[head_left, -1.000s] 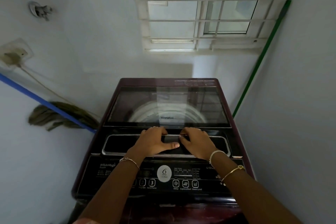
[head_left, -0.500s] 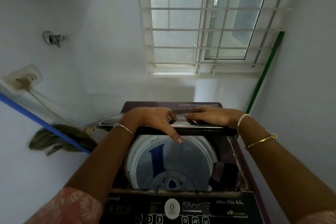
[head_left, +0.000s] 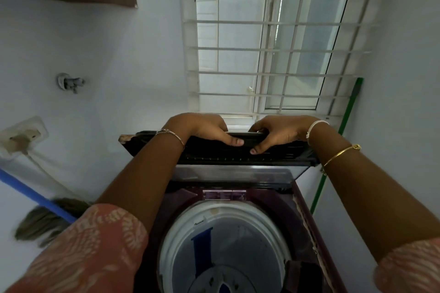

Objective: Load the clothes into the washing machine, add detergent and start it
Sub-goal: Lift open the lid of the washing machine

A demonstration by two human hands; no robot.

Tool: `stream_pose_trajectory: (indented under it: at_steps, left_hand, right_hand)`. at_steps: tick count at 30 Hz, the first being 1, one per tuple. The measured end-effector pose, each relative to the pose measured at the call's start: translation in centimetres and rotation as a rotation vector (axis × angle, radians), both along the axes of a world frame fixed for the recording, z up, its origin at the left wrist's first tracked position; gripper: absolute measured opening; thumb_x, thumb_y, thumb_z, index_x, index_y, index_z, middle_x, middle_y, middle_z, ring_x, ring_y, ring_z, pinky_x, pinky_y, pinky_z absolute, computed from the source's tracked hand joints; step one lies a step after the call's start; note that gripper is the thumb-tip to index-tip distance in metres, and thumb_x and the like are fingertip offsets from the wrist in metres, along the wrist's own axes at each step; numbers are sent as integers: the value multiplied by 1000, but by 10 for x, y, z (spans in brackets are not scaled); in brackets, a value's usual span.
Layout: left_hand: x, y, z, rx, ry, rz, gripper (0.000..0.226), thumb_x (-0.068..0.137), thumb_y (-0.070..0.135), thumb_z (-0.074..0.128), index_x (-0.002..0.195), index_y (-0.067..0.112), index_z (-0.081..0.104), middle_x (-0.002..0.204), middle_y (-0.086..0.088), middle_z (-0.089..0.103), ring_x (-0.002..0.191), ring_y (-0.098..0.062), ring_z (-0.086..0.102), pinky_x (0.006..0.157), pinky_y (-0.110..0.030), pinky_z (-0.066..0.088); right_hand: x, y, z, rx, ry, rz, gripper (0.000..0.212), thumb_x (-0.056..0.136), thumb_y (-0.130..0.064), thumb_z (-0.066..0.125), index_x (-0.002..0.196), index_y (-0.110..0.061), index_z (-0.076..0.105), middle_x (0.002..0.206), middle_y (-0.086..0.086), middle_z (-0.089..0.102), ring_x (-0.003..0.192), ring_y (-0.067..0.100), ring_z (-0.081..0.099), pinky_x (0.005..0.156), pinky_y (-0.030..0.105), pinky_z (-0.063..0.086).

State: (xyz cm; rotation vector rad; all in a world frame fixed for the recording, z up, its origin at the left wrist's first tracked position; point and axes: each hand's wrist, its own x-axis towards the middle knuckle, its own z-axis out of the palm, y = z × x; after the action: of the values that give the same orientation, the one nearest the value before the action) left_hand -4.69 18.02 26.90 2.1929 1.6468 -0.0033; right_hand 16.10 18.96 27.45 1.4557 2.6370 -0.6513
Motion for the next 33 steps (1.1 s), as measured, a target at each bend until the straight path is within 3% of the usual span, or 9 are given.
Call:
stream_pose_trajectory:
  at_steps: [3,5,8,11,15,22,27,33]
  left_hand:
    - [-2,19,7,150,-32,41,64,74,74,57,98,16,69,91,1,67,83,-17,63,70,-28,48]
    - [-3,33,9,315,-11,73,64,75,75,54,101,18,67,94,1,66,86,-17,61,74,-32,50]
    - [-1,52,7,554,32,103,55,82,69,51,101,20,66,93,2,65,84,-17,59,68,-29,45]
    - [3,73,-6,774,79,121,47,92,60,44,103,20,66,94,0,65,86,-19,60,68,-30,40]
    - [2,100,-29,956,71,147,40,101,44,31,107,18,61,95,-2,67,90,-23,61,84,-38,39]
    - [-3,131,-43,991,186,147,48,99,50,24,118,17,54,112,-5,63,104,-25,56,96,-42,36]
    - [-7,147,-49,921,233,139,54,99,50,24,139,16,37,136,-8,51,125,-28,45,112,-48,22]
    - [-9,157,-49,863,241,135,58,100,49,27,148,16,23,145,-8,41,134,-27,35,115,-51,15]
  right_hand:
    - [-4,17,2,167,41,-2,42,78,-44,70,113,-22,62,101,-3,67,95,17,62,90,36,49]
    - [-7,32,0,381,-1,-11,42,80,-48,66,114,-24,59,104,-2,66,96,20,61,86,38,49]
    - [-10,57,-6,642,-62,-13,43,82,-54,60,112,-25,56,105,0,66,98,24,61,81,37,47]
    - [-13,82,-11,739,-27,-50,47,81,-57,59,111,-22,55,106,3,65,99,26,60,85,39,47]
    - [-16,109,-20,815,-26,-112,54,83,-60,54,119,-19,50,112,7,60,106,28,54,89,41,41]
    - [-19,136,-40,951,-75,-165,61,91,-60,36,135,-17,38,127,12,49,116,32,46,100,46,32]
    - [-20,151,-48,969,-97,-170,64,92,-56,28,139,-13,34,128,13,51,118,33,48,105,49,30]
    - [-25,164,-53,908,-75,-189,60,95,-51,32,141,-13,30,137,11,44,129,31,39,114,51,19]
